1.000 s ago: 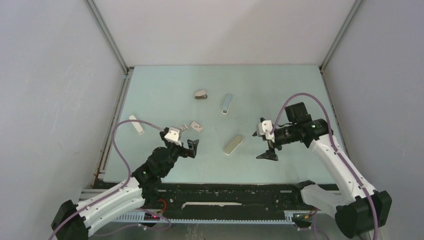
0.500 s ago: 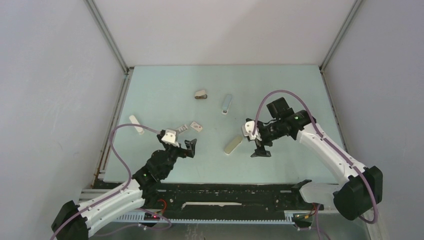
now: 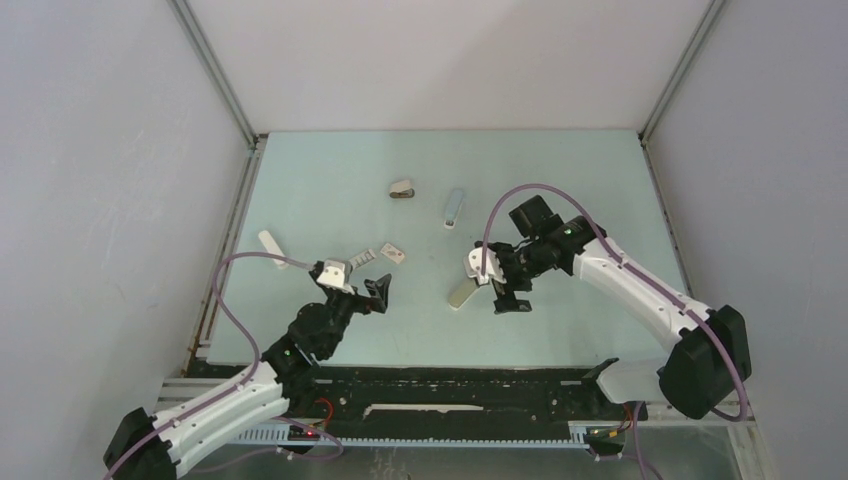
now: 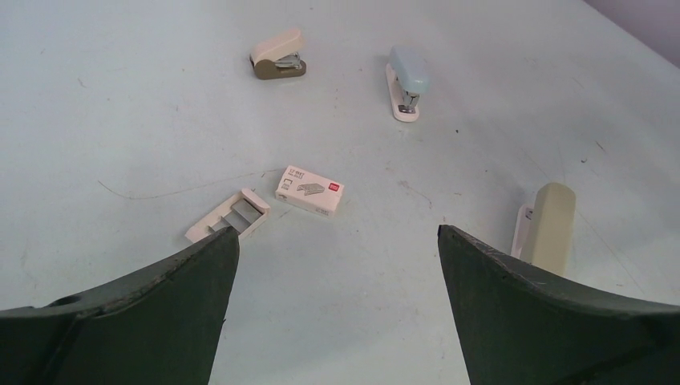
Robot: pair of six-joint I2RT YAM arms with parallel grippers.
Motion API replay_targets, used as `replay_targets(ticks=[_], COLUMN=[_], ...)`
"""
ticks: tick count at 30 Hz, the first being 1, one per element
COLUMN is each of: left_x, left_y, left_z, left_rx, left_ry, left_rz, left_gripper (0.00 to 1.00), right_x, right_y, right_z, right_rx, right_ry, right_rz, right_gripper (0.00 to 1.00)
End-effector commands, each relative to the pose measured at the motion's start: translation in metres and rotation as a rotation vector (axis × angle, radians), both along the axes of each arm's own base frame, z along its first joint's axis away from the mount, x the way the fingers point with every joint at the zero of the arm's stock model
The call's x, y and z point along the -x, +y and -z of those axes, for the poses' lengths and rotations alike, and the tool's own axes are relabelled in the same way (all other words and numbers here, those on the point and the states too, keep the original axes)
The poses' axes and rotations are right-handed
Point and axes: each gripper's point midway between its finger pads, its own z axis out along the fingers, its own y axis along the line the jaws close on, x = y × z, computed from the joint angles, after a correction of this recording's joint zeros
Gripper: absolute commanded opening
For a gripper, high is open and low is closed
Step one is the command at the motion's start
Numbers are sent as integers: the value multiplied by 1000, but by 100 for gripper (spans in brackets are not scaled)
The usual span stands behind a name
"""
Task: Unload the staples from the stapler
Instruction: Pick up the stapler from the center of the board.
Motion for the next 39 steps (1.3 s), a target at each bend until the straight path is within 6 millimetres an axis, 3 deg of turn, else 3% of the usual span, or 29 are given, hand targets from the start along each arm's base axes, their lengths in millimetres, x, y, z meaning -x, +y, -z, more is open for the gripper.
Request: replay_targets(ticks=[1, 19, 26, 33, 39], left_x=[-1, 0, 0, 1, 1], left_y=[5, 6, 6, 6, 6], left_z=[1, 1, 0, 1, 1], left_rx=[33, 39, 44, 44, 45], left_ry=[-10, -16, -21, -20, -21], left_rz=[-29, -28, -27, -26, -24], left_gripper=[100, 100, 100, 100, 100], right_x=[-13, -63, -80, -75, -61], right_y=[12, 46, 46, 44, 41], right_z=[-7, 59, 84, 91, 91], right_rx=[20, 224, 284, 297, 294], right_ry=[-47, -217, -253, -240, -195], right_rz=[-5, -94, -98, -135, -162], right_gripper=[99, 91, 84, 67, 37])
